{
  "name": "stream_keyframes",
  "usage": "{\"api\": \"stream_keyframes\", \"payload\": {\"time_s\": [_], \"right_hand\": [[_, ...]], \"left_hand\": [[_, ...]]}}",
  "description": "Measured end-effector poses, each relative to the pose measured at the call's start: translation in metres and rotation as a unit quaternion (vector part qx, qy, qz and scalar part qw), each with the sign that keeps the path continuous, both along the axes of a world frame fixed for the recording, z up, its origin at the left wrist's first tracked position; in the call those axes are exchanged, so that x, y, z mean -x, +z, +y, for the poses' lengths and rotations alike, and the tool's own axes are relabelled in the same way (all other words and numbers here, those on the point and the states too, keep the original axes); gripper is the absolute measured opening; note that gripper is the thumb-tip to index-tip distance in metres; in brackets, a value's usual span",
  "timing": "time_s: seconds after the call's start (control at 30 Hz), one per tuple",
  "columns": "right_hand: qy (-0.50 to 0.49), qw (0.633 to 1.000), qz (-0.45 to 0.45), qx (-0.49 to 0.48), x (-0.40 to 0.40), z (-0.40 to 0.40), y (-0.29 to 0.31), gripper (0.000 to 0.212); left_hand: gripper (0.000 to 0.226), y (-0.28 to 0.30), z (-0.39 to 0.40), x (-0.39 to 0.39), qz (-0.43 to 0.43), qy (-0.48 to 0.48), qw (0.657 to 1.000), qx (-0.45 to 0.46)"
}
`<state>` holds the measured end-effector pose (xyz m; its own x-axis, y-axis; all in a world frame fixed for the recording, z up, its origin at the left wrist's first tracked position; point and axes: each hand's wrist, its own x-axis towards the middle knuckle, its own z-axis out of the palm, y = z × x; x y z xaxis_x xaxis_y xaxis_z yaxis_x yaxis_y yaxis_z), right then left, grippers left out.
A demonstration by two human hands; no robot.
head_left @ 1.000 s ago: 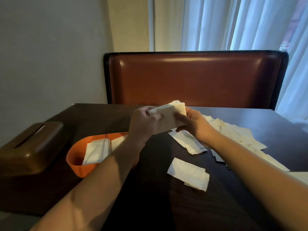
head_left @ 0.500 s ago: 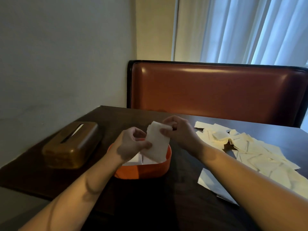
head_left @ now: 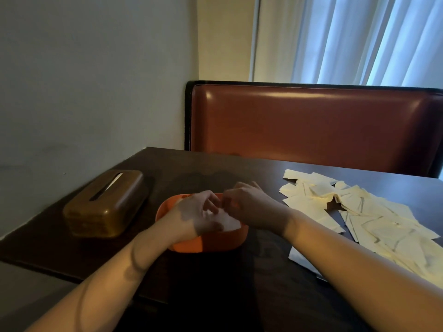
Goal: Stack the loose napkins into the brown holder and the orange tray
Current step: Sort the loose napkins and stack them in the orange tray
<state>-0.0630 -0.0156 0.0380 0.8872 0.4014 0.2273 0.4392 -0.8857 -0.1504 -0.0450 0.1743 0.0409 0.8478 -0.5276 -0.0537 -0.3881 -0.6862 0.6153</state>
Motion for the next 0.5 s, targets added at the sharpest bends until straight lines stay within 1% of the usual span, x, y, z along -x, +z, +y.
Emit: {"api": "stream_keyframes", "payload": {"time_s": [0.07, 0.13, 0.23, 0.3, 0.33, 0.4, 0.43, 0.5], "right_hand": [[-0.001, 1.000, 0.016, 0.010, 0.000, -0.001, 0.000, 0.019], [-0.005, 1.000, 0.001, -0.031, 0.003, -0.009, 0.001, 0.019], [-0.020, 0.993, -0.049, -0.104, 0.010, -0.031, 0.004, 0.016], [-0.087, 0.984, -0.069, -0.142, 0.017, -0.054, 0.002, 0.016], [-0.128, 0.975, -0.079, -0.162, 0.020, -0.067, 0.000, 0.014], [-0.218, 0.955, -0.072, -0.188, 0.026, -0.097, -0.005, 0.011], [-0.274, 0.944, -0.048, -0.179, 0.028, -0.110, -0.006, 0.015], [-0.385, 0.914, 0.011, -0.127, 0.032, -0.139, -0.011, 0.033]], "left_hand": [[0.037, -0.002, -0.004, -0.007, 0.002, -0.008, 1.000, -0.004], [0.025, 0.000, -0.009, -0.011, -0.038, -0.002, 0.999, 0.009], [0.015, 0.004, -0.021, 0.008, -0.106, -0.009, 0.988, 0.108], [0.015, 0.008, -0.040, 0.035, -0.138, -0.066, 0.979, 0.133], [0.015, 0.009, -0.052, 0.048, -0.139, -0.098, 0.977, 0.124], [0.014, 0.002, -0.082, 0.059, -0.088, -0.142, 0.984, 0.053], [0.016, -0.003, -0.097, 0.059, -0.048, -0.140, 0.989, 0.004], [0.029, -0.015, -0.130, 0.057, 0.013, -0.099, 0.991, -0.089]]}}
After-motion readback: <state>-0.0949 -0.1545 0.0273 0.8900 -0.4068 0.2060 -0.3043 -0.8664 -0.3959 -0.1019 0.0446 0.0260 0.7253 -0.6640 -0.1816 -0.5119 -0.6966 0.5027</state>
